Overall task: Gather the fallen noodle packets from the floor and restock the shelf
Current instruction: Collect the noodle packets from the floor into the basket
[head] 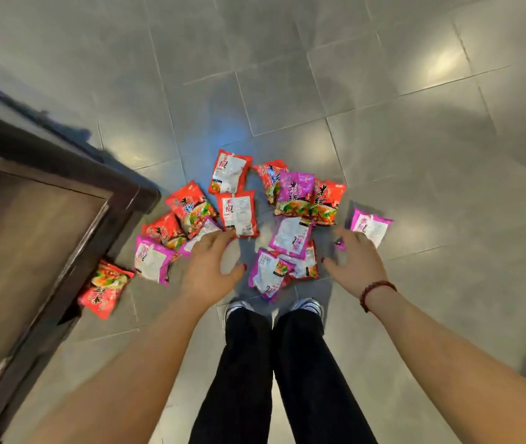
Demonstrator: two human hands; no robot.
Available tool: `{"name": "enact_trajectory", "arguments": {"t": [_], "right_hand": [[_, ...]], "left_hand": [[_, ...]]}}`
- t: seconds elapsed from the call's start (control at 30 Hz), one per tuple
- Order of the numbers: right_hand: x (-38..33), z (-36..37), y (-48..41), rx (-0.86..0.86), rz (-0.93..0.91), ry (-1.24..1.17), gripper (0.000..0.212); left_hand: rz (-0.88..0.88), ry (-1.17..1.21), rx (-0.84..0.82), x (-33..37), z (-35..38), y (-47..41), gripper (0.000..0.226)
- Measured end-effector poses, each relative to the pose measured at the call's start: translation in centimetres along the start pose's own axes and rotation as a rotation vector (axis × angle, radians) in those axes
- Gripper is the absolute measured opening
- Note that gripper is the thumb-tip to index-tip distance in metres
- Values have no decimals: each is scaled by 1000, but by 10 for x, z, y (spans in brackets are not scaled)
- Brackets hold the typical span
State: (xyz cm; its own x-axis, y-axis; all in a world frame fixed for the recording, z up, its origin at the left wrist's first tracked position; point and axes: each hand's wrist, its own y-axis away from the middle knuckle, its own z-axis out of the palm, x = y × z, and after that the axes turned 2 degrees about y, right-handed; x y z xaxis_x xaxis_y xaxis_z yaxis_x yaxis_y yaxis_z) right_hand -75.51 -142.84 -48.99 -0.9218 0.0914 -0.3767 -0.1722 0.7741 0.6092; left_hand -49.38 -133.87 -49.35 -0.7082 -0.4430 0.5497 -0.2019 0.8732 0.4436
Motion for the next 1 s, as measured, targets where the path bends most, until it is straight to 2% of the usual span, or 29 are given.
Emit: {"name": "enact_trajectory", "arguments": {"t": [0.13, 0.23, 0.3, 0.43, 0.63, 0.8, 0.9, 1.0], "right_hand": [[33, 68, -71, -39, -25, 21, 61], [59, 124, -117, -120, -41, 148, 66], [75, 158, -144, -155, -35, 191, 67], [97, 214, -194, -112, 4, 96, 69], [119, 279, -259, -44, 39, -103, 89], [133, 307, -285, -14, 21, -186, 105], [135, 313, -287, 47, -1, -230, 102], [133, 313, -286, 101, -15, -280, 89]], "left_hand": [[-29, -6, -89, -56, 82, -43, 81], [-112, 33, -228, -97, 141, -66, 88], [-91, -7, -293, -123, 176, -83, 90], [-57, -32, -366, -163, 235, -121, 98], [-66, -43, -487, -210, 301, -160, 116], [-49, 60, -524, -226, 324, -161, 111], [-71, 57, -492, -221, 333, -156, 105], [-117, 92, -458, -215, 338, -152, 96]]}}
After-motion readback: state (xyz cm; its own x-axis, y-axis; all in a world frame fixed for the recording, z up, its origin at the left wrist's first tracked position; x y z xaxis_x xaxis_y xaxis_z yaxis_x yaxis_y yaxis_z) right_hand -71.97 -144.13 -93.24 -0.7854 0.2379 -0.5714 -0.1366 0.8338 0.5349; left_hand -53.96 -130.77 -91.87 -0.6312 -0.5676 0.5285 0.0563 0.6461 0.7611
